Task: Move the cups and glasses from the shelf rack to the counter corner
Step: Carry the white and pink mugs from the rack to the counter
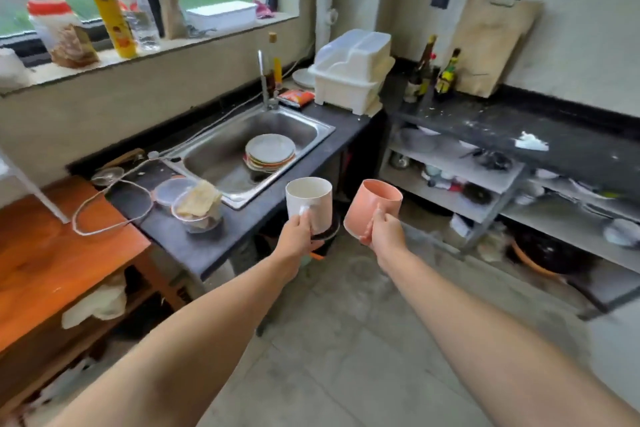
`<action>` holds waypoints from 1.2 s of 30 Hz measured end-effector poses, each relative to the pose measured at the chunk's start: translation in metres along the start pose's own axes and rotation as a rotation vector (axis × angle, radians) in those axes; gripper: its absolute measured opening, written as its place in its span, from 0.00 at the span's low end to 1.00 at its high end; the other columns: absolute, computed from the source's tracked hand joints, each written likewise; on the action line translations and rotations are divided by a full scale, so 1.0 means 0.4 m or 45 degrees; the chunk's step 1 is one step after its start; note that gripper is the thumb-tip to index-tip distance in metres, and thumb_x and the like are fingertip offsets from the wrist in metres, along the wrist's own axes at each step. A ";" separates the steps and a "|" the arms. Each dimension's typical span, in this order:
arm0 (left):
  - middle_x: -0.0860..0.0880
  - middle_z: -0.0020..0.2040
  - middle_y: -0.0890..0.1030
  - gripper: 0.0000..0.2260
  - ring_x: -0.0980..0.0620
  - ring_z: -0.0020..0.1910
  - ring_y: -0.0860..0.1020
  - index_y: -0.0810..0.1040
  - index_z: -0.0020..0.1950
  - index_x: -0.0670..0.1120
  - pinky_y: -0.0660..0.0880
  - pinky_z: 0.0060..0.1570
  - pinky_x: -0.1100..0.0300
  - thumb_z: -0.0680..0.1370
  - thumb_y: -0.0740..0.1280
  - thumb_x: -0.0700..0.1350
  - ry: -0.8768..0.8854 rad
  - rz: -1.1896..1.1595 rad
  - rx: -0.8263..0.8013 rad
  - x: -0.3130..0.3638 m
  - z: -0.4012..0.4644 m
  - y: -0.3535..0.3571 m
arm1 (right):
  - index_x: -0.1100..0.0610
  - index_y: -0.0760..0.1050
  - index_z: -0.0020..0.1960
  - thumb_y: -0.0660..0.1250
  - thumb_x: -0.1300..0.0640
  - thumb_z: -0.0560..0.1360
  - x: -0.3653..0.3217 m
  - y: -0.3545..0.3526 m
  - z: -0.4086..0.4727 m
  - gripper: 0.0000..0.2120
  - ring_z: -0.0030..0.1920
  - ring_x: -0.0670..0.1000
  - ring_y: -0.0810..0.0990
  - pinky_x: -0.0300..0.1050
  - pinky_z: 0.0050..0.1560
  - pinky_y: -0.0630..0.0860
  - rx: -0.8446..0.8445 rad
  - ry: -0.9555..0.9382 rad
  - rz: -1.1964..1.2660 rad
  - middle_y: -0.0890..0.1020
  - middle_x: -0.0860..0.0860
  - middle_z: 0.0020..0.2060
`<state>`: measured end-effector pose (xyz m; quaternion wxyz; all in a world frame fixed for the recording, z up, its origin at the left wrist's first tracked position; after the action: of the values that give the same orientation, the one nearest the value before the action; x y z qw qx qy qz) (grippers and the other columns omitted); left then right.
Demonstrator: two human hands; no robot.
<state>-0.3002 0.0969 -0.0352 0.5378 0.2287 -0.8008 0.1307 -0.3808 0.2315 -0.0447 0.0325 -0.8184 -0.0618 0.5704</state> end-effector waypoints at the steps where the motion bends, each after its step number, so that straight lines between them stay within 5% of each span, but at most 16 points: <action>1: 0.31 0.69 0.68 0.21 0.42 0.54 0.78 0.67 0.69 0.36 0.78 0.47 0.54 0.83 0.54 0.50 -0.009 0.020 -0.026 -0.013 -0.001 0.071 | 0.56 0.66 0.34 0.50 0.49 0.83 0.010 -0.076 0.024 0.21 0.28 0.51 0.70 0.44 0.31 0.74 0.051 0.020 0.005 0.69 0.52 0.29; 3: 0.30 0.68 0.67 0.21 0.37 0.56 0.77 0.67 0.68 0.34 0.79 0.43 0.57 0.83 0.54 0.49 -0.014 0.038 -0.103 -0.044 0.010 0.205 | 0.57 0.66 0.33 0.51 0.49 0.83 0.034 -0.230 0.085 0.23 0.26 0.51 0.69 0.44 0.30 0.72 0.132 0.044 0.020 0.69 0.53 0.27; 5: 0.30 0.59 0.72 0.21 0.43 0.47 0.79 0.69 0.66 0.34 0.80 0.38 0.59 0.82 0.55 0.49 -0.039 0.061 -0.187 -0.069 0.008 0.343 | 0.57 0.67 0.31 0.51 0.47 0.82 0.047 -0.369 0.117 0.25 0.24 0.51 0.69 0.45 0.31 0.71 0.214 0.052 0.010 0.69 0.53 0.26; 9: 0.48 0.38 0.67 0.14 0.54 0.33 0.71 0.72 0.54 0.38 0.80 0.43 0.57 0.82 0.55 0.48 -0.066 0.113 -0.285 -0.103 -0.007 0.573 | 0.57 0.67 0.30 0.51 0.46 0.82 0.081 -0.609 0.172 0.26 0.24 0.52 0.70 0.46 0.33 0.71 0.345 0.095 0.008 0.70 0.53 0.24; 12: 0.49 0.37 0.66 0.12 0.54 0.31 0.69 0.71 0.46 0.42 0.79 0.50 0.51 0.82 0.54 0.47 -0.116 0.146 -0.365 -0.121 -0.022 0.721 | 0.58 0.70 0.36 0.51 0.46 0.82 0.104 -0.757 0.199 0.22 0.33 0.55 0.75 0.51 0.41 0.78 0.426 0.145 0.093 0.74 0.54 0.30; 15: 0.48 0.36 0.64 0.12 0.54 0.31 0.66 0.70 0.42 0.44 0.80 0.43 0.56 0.82 0.54 0.47 -0.133 0.181 -0.428 -0.136 -0.017 0.836 | 0.58 0.74 0.52 0.52 0.46 0.82 0.123 -0.866 0.215 0.18 0.45 0.57 0.77 0.60 0.55 0.79 0.484 0.218 0.171 0.77 0.54 0.39; 19: 0.48 0.35 0.64 0.14 0.54 0.31 0.64 0.67 0.37 0.45 0.80 0.44 0.57 0.82 0.54 0.47 -0.145 0.245 -0.539 -0.146 0.014 1.002 | 0.63 0.71 0.65 0.52 0.46 0.82 0.139 -1.003 0.268 0.24 0.50 0.57 0.77 0.61 0.58 0.77 0.567 0.268 0.245 0.77 0.56 0.48; 24: 0.48 0.36 0.65 0.14 0.54 0.32 0.65 0.70 0.38 0.45 0.80 0.46 0.55 0.82 0.55 0.46 -0.194 0.248 -0.656 -0.134 0.089 1.218 | 0.63 0.68 0.68 0.52 0.47 0.82 0.118 -1.151 0.387 0.23 0.58 0.62 0.77 0.58 0.55 0.79 0.721 0.276 0.309 0.77 0.59 0.56; 29: 0.48 0.38 0.66 0.10 0.54 0.34 0.68 0.70 0.47 0.42 0.80 0.51 0.52 0.82 0.55 0.46 -0.174 0.306 -0.778 -0.089 0.217 1.447 | 0.62 0.69 0.67 0.53 0.47 0.82 0.057 -1.289 0.565 0.23 0.49 0.58 0.76 0.54 0.51 0.79 0.784 0.320 0.341 0.76 0.57 0.48; 33: 0.48 0.36 0.66 0.13 0.53 0.32 0.67 0.69 0.39 0.44 0.78 0.57 0.45 0.81 0.55 0.48 -0.170 0.397 -0.835 -0.035 0.315 1.615 | 0.66 0.73 0.61 0.53 0.46 0.81 -0.001 -1.386 0.686 0.25 0.45 0.57 0.76 0.51 0.41 0.79 0.852 0.268 0.312 0.76 0.55 0.38; 36: 0.47 0.36 0.66 0.14 0.51 0.30 0.67 0.67 0.38 0.44 0.79 0.52 0.46 0.81 0.55 0.47 -0.174 0.460 -0.855 -0.002 0.367 1.728 | 0.67 0.74 0.59 0.51 0.45 0.82 -0.034 -1.453 0.763 0.26 0.44 0.58 0.76 0.59 0.55 0.79 0.877 0.264 0.253 0.74 0.53 0.32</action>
<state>-0.7678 0.6255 -0.0675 0.4966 -0.0966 -0.8604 -0.0616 -0.7089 0.8000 -0.0663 0.2563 -0.8149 0.2172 0.4722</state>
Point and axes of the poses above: each hand's wrist, its own z-axis towards the middle knuckle, its own y-axis out of the palm, x = y × z, the point moved 2 cm from there along z, towards the middle knuckle
